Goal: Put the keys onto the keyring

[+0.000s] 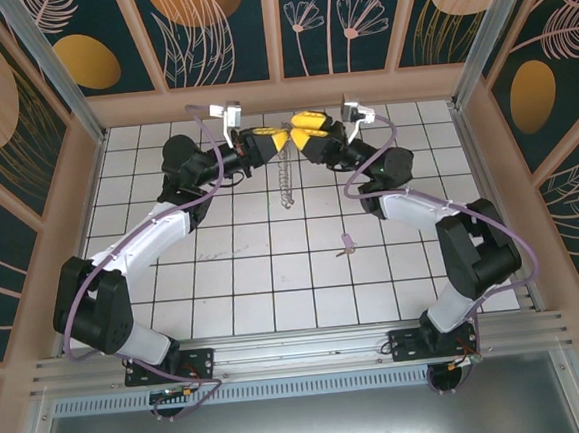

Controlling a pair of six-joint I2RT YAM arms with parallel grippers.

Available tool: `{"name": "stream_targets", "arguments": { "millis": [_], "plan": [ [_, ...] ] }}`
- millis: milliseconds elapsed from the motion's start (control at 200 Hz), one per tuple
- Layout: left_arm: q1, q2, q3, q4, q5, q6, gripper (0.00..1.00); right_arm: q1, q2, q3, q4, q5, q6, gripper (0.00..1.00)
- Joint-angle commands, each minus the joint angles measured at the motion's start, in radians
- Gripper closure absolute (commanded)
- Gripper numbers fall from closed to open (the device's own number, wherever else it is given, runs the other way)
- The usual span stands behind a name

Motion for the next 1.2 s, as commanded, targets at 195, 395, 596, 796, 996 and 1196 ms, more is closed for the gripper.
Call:
{"name": "stream_targets", "arguments": {
  "millis": [195,395,596,796,996,1196],
  "plan": [
    [-0.001,-0.104,0.008,-0.206,-0.104,0.414,1.0,-0.097,-0.25,-0.099,-0.434,0.18,-0.111,0.32],
    [-0.001,-0.119,-0.092,-0.061,-0.166,0.513,1.0,-0.098,-0.319,-0.153,-0.595,0.202,-0.194,0.31],
    [-0.002,-0.142,-0.265,0.255,-0.135,0.61,1.0,-0.099,-0.352,-0.233,-0.608,0.197,-0.237,0.32],
    [-0.002,-0.138,-0.258,0.234,-0.097,0.691,1.0,-0.1,-0.332,-0.257,-0.585,0.124,-0.256,0.35],
    [-0.001,-0.133,-0.259,0.268,-0.055,0.707,1.0,-0.1,-0.308,-0.255,-0.588,0.044,-0.281,0.38],
    [-0.004,-0.124,-0.259,0.331,-0.015,0.68,1.0,-0.099,-0.308,-0.276,-0.596,0.048,-0.285,0.39]
  ]
}}
